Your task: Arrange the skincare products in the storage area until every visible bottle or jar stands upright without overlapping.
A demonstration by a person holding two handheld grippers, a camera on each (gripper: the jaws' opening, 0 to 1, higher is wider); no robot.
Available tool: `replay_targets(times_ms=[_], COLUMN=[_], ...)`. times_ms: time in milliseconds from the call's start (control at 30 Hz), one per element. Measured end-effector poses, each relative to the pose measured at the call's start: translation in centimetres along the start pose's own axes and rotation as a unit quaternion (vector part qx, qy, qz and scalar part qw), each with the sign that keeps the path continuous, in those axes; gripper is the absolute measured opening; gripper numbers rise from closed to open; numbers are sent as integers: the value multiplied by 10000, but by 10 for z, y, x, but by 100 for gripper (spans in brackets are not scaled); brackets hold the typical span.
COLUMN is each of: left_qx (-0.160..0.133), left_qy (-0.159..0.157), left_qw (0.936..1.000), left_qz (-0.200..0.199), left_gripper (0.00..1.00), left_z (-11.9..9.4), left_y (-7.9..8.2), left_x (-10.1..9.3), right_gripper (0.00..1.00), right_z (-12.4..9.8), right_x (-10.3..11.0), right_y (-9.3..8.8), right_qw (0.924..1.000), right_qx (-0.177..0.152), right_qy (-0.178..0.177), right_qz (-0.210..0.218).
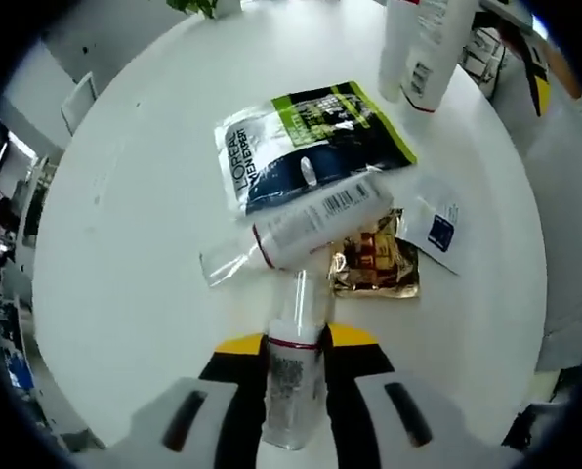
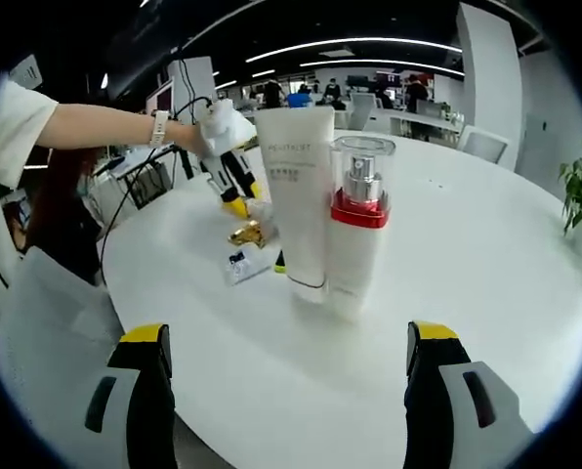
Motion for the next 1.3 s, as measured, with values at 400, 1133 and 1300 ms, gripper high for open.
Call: replay_targets(times_ms=[400,1133,1300], left_qx=[-270,-1678,-1970], left_qy=[490,1167,1221], left_qw=[9972,9632,9537], left_qz=[-489,-1743,-1919], left_gripper=[16,16,16], left_z=[-19,-67,-74], left_y=[-4,45,52], left_x=[-12,-56,-63], right_gripper=[100,100,100], right_z=[-2,-3,-3], right_x=[8,26,23], right_y=[3,3,4], right_qw=[9998,9991,9994], right_qx=[8,-140,-194], right_qy=[87,351,274], right_qz=[-150,-171,-130])
Point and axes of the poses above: the point that each gripper's makers call its tool centre point, and the gripper's own axes: z roughly forward along the fingers, x roughly to its left, y roughly out of its top, the point moved 2 cm from there along -z, roughly backward along the fingers, and after that the axes turned 14 degrees about z, right-handed, at the moved point
